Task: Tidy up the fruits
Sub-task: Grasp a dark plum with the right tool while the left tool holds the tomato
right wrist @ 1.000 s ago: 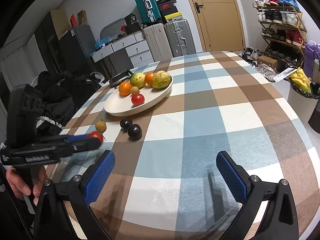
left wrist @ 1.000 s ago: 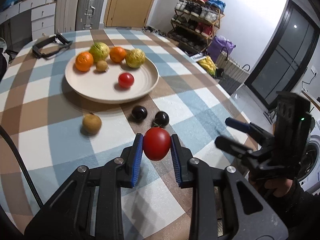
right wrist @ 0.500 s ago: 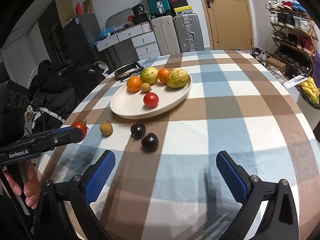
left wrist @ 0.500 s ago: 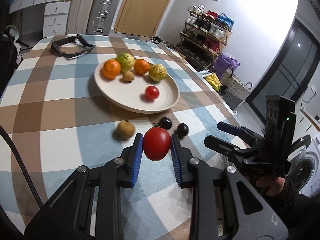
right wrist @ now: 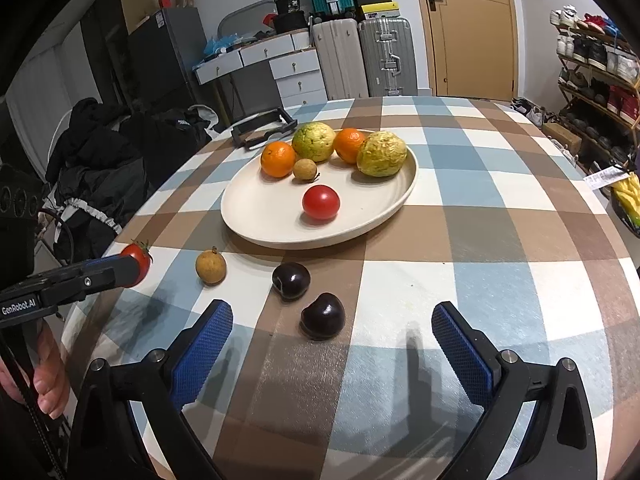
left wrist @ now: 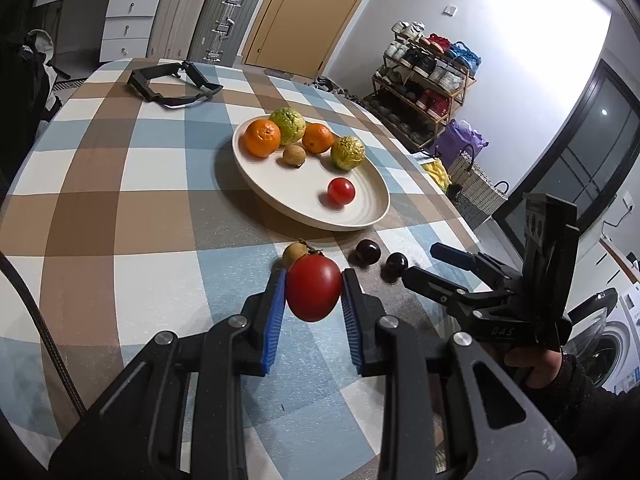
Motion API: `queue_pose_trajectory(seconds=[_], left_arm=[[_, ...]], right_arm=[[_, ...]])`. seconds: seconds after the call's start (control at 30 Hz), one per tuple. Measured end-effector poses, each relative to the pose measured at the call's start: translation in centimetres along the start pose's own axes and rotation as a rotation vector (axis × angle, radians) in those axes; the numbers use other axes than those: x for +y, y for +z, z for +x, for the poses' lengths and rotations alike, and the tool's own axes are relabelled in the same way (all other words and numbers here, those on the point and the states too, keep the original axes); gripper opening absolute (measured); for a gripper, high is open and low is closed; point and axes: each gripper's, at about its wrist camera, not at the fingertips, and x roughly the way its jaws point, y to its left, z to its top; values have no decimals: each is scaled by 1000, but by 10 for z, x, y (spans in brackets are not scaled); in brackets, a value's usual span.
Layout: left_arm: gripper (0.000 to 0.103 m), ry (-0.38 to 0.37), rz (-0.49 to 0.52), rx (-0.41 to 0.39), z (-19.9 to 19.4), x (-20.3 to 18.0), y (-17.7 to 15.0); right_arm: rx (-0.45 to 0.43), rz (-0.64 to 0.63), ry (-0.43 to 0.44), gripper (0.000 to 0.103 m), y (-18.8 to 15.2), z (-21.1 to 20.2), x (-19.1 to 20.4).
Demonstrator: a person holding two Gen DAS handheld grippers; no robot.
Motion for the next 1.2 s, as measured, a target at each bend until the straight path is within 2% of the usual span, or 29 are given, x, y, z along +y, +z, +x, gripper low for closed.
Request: queue_pose_trajectory(seconds=[0.13, 0.33, 0.4, 0.47, 0.7, 0.77, 1.2], left_arm=[[25, 0, -11, 0, 0, 3, -1], [25, 11, -10, 5, 2, 5, 0], [24, 16, -10, 11, 5, 5, 1], [25, 21, -5, 11, 6, 3, 2], [25, 44, 11, 15, 10, -6, 7], [25, 52, 14, 17, 12, -8, 8], [25, 83, 39, 29, 36, -22, 35]], right_arm=[[11, -1, 12, 93, 1, 4, 1], [38, -7, 44, 66, 1, 10, 3], [41, -20, 40, 60, 0, 10, 6], [45, -33, 42, 49, -1, 11, 8], [56, -15, 69, 34, -2, 12, 1], [42, -16, 76, 25, -3, 8, -2], [19, 2, 145, 15, -2, 3, -15]])
